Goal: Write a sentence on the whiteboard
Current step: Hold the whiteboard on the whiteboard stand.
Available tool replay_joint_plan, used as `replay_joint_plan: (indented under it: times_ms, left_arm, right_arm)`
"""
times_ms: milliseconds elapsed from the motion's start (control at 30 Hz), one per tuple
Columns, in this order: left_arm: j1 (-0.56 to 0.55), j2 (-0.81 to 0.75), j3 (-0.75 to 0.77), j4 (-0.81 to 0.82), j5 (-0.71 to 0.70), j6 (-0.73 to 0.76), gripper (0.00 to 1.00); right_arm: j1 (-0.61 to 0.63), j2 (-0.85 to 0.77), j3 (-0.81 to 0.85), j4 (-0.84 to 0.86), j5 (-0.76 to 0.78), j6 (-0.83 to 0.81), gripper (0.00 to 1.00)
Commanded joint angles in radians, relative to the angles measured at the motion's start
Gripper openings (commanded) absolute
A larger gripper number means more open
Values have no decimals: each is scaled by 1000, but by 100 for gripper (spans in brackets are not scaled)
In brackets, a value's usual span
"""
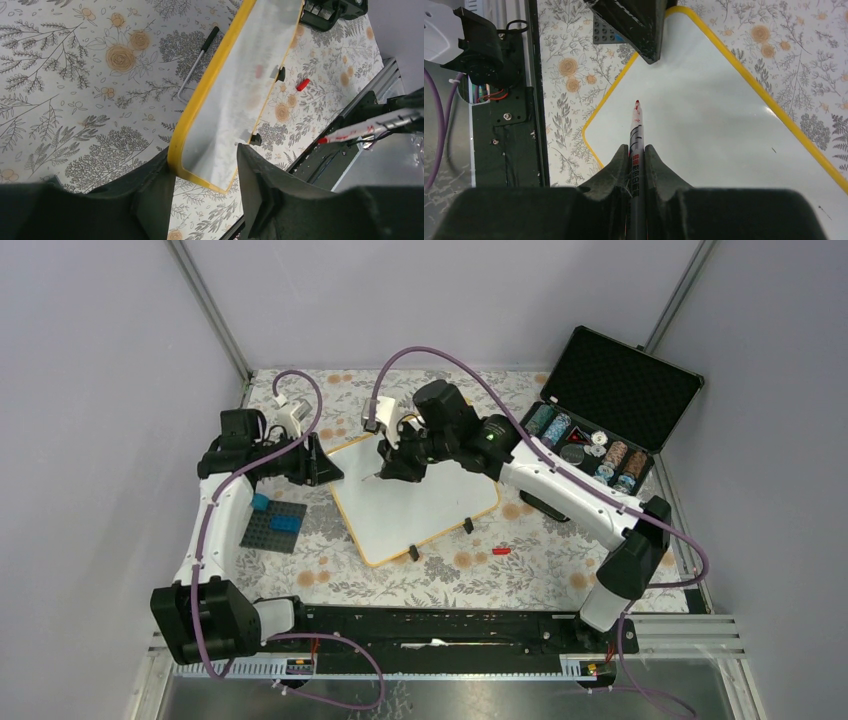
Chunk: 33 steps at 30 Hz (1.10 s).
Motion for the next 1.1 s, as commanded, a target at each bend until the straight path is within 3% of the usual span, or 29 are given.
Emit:
replay_joint_plan:
  times_ms: [0, 167, 267, 400, 600, 1067]
  left_arm:
    - [-11, 14, 34, 62, 27, 8, 46]
    - [-14, 22, 32, 85, 26, 2, 42]
    - [-9, 10, 45, 79, -11, -6, 53]
    - [22, -33, 52, 75, -36, -9, 54]
    - [96, -23, 51, 80, 21, -38, 45]
    - [102, 11, 45, 94, 84, -37, 36]
  right_arm:
    - [22, 20, 62, 15, 33, -18, 0]
    - [41, 38, 75, 25, 55, -26, 0]
    - [42, 47, 74, 51, 81, -22, 0]
    - [42, 56, 74, 83, 83, -16, 0]
    - [43, 99, 109, 111, 67, 19, 0]
    - [45, 176, 161, 132, 31, 67, 0]
